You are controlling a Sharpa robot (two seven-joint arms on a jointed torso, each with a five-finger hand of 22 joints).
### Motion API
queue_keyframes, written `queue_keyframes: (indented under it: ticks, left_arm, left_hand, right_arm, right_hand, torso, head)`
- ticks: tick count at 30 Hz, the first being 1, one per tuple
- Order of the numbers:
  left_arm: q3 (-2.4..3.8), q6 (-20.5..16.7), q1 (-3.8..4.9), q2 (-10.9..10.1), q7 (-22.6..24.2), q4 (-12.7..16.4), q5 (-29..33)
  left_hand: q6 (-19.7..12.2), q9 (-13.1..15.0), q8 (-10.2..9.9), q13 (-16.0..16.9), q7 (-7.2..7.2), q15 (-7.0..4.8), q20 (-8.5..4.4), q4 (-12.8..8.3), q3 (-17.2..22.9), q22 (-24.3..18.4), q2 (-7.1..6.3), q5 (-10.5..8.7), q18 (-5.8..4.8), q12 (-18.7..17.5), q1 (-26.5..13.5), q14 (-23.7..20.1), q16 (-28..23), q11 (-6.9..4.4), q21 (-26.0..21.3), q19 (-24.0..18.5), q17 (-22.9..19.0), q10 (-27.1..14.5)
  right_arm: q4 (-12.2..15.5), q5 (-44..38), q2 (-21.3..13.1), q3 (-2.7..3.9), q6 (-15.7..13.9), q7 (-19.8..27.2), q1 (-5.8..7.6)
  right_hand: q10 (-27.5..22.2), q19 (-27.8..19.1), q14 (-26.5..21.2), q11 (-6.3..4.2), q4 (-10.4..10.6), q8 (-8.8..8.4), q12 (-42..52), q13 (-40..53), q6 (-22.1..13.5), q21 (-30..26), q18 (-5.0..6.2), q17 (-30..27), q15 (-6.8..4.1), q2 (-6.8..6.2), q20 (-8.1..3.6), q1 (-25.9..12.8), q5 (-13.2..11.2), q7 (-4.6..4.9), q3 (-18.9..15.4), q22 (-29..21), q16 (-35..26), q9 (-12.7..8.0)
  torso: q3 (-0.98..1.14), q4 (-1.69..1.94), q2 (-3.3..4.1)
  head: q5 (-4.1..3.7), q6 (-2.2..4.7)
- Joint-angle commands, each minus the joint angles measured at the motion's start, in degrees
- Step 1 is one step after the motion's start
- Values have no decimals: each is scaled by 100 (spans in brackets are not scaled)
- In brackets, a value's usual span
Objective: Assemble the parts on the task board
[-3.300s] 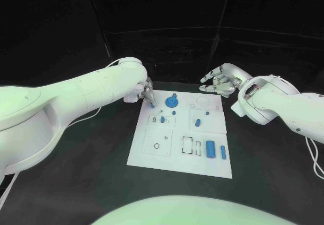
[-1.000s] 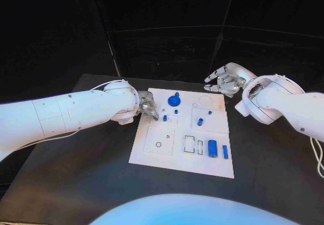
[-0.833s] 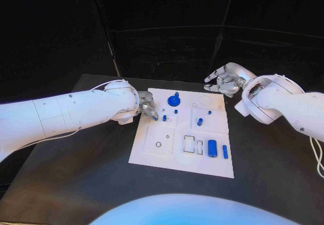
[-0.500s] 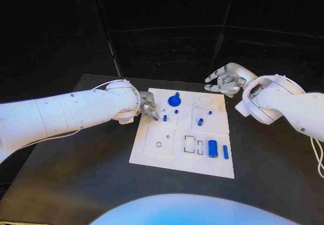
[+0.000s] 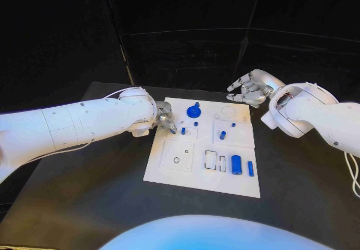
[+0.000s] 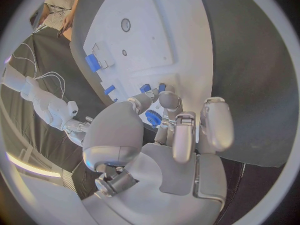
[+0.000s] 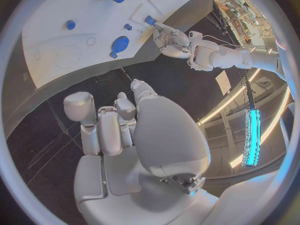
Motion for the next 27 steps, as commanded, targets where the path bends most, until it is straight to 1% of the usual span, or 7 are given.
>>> queue_keyframes:
  ticks: [1, 6, 11, 13, 22, 24, 27]
  left_arm:
    - [-8, 363, -5, 56, -68, -77, 37]
    - [-8, 460, -2, 133, -78, -172, 80]
    - [-8, 517, 0, 178, -89, -229, 136]
    - [-7, 528, 1, 202, -183, -245, 230]
    - [-7, 614, 3, 246, -305, -292, 341]
    - [-7, 613, 4, 254, -317, -304, 347]
    - [-7, 608, 4, 267, -333, -321, 352]
  left_hand:
    - [22, 20, 52, -24, -30, -43, -44, -394, 437, 72, 28, 6, 26, -34, -58, 595, 18, -23, -37, -2, 1509, 10]
    - [18, 28, 66, -27, -33, -44, -46, -376, 427, 74, 32, 4, 26, -34, -83, 595, 18, -25, -38, -1, 1509, 13]
    - [15, 35, 77, -26, -37, -46, -48, -358, 428, 74, 54, 6, 26, -32, -100, 595, 18, -28, -41, -2, 1509, 17]
    - [15, 40, 86, -40, -38, -47, -49, -343, 428, 68, 72, 7, 28, -42, -116, 595, 18, -29, -49, -6, 1509, 16]
    - [21, 62, 126, -24, -48, -51, -53, -279, 393, 78, 90, -17, 25, -24, -211, 595, 18, -35, -48, -2, 1509, 30]
    - [25, 71, 143, -28, -54, -52, -54, -236, 336, 79, 69, -39, 25, -23, -279, 595, 18, -38, -51, -2, 1509, 33]
    - [52, 87, 179, -10, -76, -58, -56, -72, 11, 88, -55, -93, 22, 8, -512, 595, 18, -50, -53, 2, 1509, 54]
  right_arm:
    - [2, -9, 12, 4, 35, 18, 9]
    - [-1, -9, 18, 4, 46, 14, 9]
    - [-4, -9, 19, 4, 53, 10, 9]
    - [-6, -9, 23, 4, 57, 10, 9]
    - [-10, -9, 30, 3, 70, 8, 8]
    - [-10, -9, 31, 3, 71, 9, 8]
    - [-11, -9, 33, 3, 71, 10, 8]
  right_hand:
    - [-24, 39, 224, 1, 25, 27, 17, -2, -34, -26, 81, 4, -32, 14, -5, 46, 32, -6, 0, -5, -40, -7]
    - [-24, 39, 224, 1, 25, 27, 17, -2, -34, -26, 81, 4, -32, 14, -5, 46, 32, -6, 0, -5, -40, -7]
    - [-23, 41, 224, 0, 20, 27, 20, 1, -34, -24, 80, 5, -33, 8, -5, 59, 44, -6, 5, -1, -40, -7]
    - [-23, 41, 224, 0, 20, 27, 20, 1, -34, -24, 80, 5, -33, 8, -5, 59, 44, -6, 5, -1, -40, -7]
    - [-25, 39, 224, 0, 18, 28, 19, -1, -34, -27, 81, 4, -33, 8, -5, 63, 48, -6, 8, -7, -41, -7]
    - [-25, 39, 224, 0, 18, 28, 19, -1, -34, -27, 81, 4, -33, 8, -5, 63, 48, -6, 8, -7, -41, -7]
    - [-25, 39, 224, 0, 18, 28, 19, -1, -34, -27, 81, 4, -33, 8, -5, 63, 48, -6, 8, -7, -41, -7]
  torso:
    - [6, -3, -3]
    - [3, -14, 1]
    - [5, -8, 0]
    - [6, -7, 3]
    - [0, 1, -2]
    - [1, 0, -2]
    - [1, -3, -1]
  head:
    - [-1, -4]
    - [-10, -3]
    - [-22, -1]
    - [-20, 0]
    - [-29, -4]
    - [-30, -9]
    - [-28, -9]
